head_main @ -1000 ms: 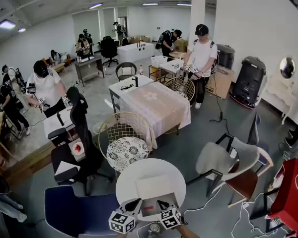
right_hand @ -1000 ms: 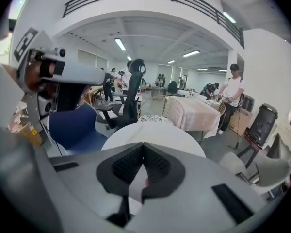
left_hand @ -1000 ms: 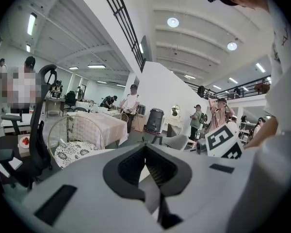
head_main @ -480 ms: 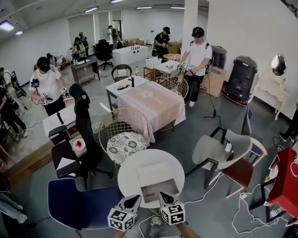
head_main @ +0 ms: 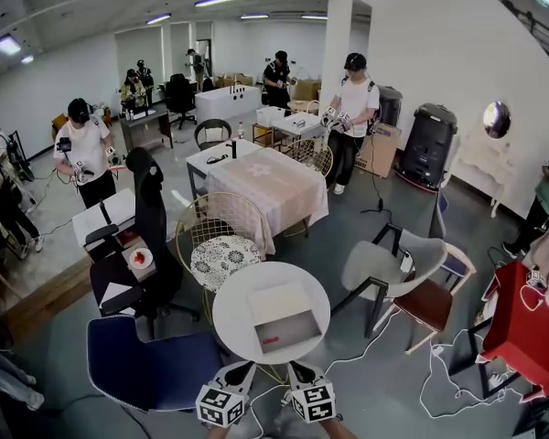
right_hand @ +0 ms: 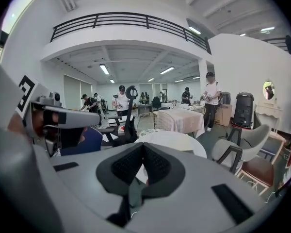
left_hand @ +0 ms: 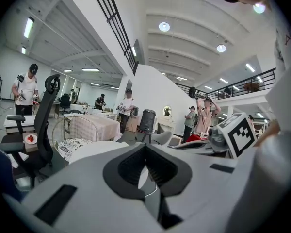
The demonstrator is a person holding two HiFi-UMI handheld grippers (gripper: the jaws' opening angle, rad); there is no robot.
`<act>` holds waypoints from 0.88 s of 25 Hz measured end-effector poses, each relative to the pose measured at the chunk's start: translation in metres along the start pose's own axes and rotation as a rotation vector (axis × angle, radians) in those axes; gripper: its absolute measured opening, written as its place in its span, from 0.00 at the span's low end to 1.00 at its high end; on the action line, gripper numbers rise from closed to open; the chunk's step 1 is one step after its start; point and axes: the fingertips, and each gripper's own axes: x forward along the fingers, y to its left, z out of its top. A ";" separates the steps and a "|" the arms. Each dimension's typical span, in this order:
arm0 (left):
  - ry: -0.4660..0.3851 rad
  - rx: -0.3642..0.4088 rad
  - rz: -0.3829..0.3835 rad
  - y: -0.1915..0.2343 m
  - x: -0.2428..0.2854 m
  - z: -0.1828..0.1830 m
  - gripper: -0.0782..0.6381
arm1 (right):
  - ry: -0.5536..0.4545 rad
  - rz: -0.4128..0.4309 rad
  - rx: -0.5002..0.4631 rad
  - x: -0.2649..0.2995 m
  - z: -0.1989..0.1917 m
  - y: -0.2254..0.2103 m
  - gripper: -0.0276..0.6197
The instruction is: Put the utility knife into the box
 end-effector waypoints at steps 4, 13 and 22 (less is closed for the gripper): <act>-0.012 0.005 -0.002 -0.011 -0.010 0.000 0.13 | -0.007 -0.003 -0.004 -0.010 0.000 0.005 0.07; -0.020 0.017 0.024 -0.035 -0.030 -0.004 0.13 | -0.048 0.013 -0.026 -0.039 0.004 0.014 0.07; -0.006 0.021 0.006 -0.106 -0.028 -0.020 0.13 | -0.050 0.003 -0.026 -0.108 -0.022 -0.005 0.07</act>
